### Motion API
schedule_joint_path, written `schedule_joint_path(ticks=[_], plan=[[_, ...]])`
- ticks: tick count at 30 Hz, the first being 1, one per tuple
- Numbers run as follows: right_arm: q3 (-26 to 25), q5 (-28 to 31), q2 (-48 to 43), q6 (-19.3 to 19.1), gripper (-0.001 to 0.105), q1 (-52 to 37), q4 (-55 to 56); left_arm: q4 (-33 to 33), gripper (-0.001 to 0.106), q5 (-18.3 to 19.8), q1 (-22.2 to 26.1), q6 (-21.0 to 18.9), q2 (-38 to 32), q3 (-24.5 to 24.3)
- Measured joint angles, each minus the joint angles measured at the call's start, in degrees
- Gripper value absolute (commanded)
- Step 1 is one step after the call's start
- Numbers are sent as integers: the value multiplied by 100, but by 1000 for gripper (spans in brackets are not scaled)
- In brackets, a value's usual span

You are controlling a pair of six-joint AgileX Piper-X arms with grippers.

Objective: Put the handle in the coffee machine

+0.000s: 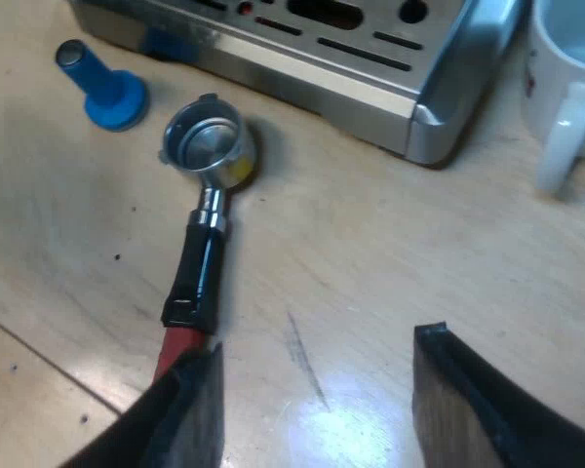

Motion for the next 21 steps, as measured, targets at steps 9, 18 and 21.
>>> schedule_joint_path(ticks=[9, 18, 21], plan=[[-72, 241, 473, 49, 63, 760, -9, -2, 54, 45, -993, -354, 365, -26], [-72, 386, 546, 72, 63, 1361, -9, -50, 54, 76, -1454, -398, 365, -26], [-72, 488, 546, 88, 63, 1506, -9, -50, 54, 76, -1454, -398, 365, -26]])
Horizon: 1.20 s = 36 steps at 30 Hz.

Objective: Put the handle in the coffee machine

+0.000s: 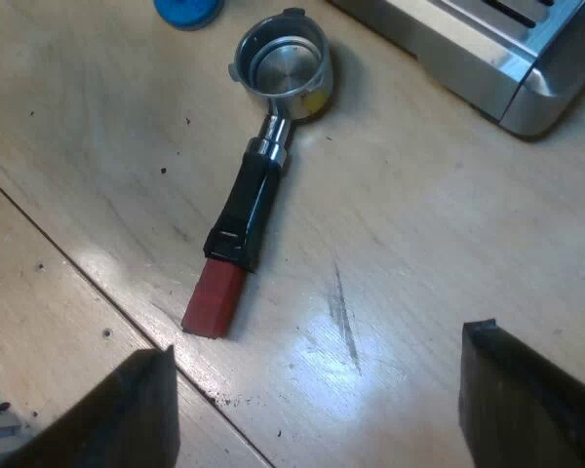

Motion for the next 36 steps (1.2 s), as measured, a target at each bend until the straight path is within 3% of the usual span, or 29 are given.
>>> schedule_joint_path(ticks=[14, 16, 24, 32, 36], plan=[[0, 1, 0, 25, 63, 1, 0, -11, 54, 0, 0, 0, 0, 0], [0, 1, 41, 132, 63, 1, 0, -11, 54, -293, 0, 0, 0, 0], [-6, 16, 399, 441, 63, 1, -14, -2, 54, -426, 0, 0, 0, 0], [-6, 16, 795, 647, 63, 1, -30, 651, 53, 72, 0, 45, 0, 149], [-6, 77, 972, 846, 63, 106, -38, 639, 53, 440, 0, 79, 0, 533]])
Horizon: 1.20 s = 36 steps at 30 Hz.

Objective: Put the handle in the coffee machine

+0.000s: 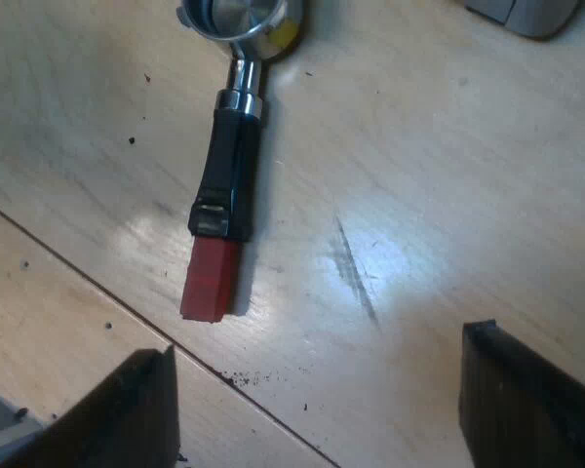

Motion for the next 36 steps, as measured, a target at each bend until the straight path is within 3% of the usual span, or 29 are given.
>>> schedule_joint_path(ticks=[4, 8, 10, 17, 22, 29, 36], plan=[[0, 228, 89, 91, 63, 298, 0, -99, 53, 213, 0, 97, 0, 151], [0, 660, 295, 516, 63, 1077, -31, -269, 53, 534, 0, 354, 0, 183], [0, 660, 295, 516, 63, 1101, -36, -281, 53, 547, 0, 364, 0, 183], [13, 1426, 684, 1715, 63, 2360, -285, -288, 53, 553, 0, 417, 0, 183], [260, 1748, 703, 2206, 63, 2682, -527, -288, 53, 553, 0, 417, 0, 183], [710, 1761, 710, 2678, 63, 2711, -785, -288, 53, 553, 0, 417, 0, 183], [820, 1761, 717, 2825, 63, 2711, -828, -288, 53, 553, 0, 417, 0, 183]])
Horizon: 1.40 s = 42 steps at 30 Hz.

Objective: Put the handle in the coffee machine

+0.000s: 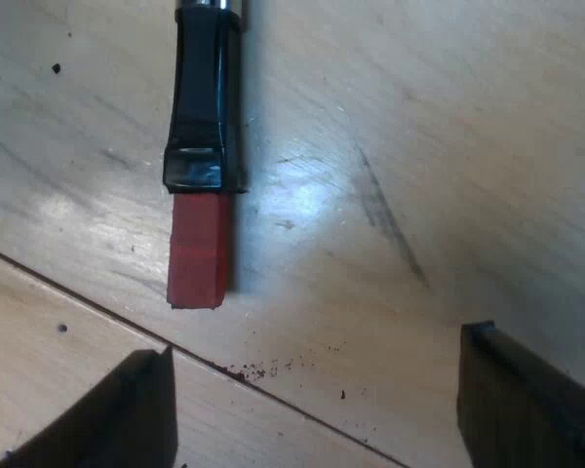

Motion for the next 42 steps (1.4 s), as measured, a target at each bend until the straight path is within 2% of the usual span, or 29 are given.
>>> schedule_joint_path(ticks=[3, 8, 14, 20, 21, 22, 23, 33, 42], plan=[[14, 0, 13, 11, 63, 0, -16, 0, 53, 0, 0, 0, 0, 0], [14, 188, 633, 19, 60, 0, -193, 0, 53, 0, 0, 0, 0, 0], [14, 250, 1053, 19, 32, 0, -331, 0, 53, 0, 0, 0, 0, 0], [14, 264, 1248, 19, 21, 0, -327, 0, 53, 0, 0, 0, 0, 0], [14, 264, 1303, 19, 14, 0, -334, 0, 53, 0, 0, 0, 0, 0], [14, 264, 1365, 19, 2, 0, -334, 0, 53, 0, 0, 0, 0, 0], [14, 264, 1487, 19, 0, 0, -354, 0, 53, 0, 0, 0, 0, 0], [14, 264, 2284, 19, 0, 0, -836, 0, 53, 0, 0, 0, 0, 0], [14, 507, 2829, 19, 0, 0, -1054, 0, 53, 0, 0, 0, 0, 31]])
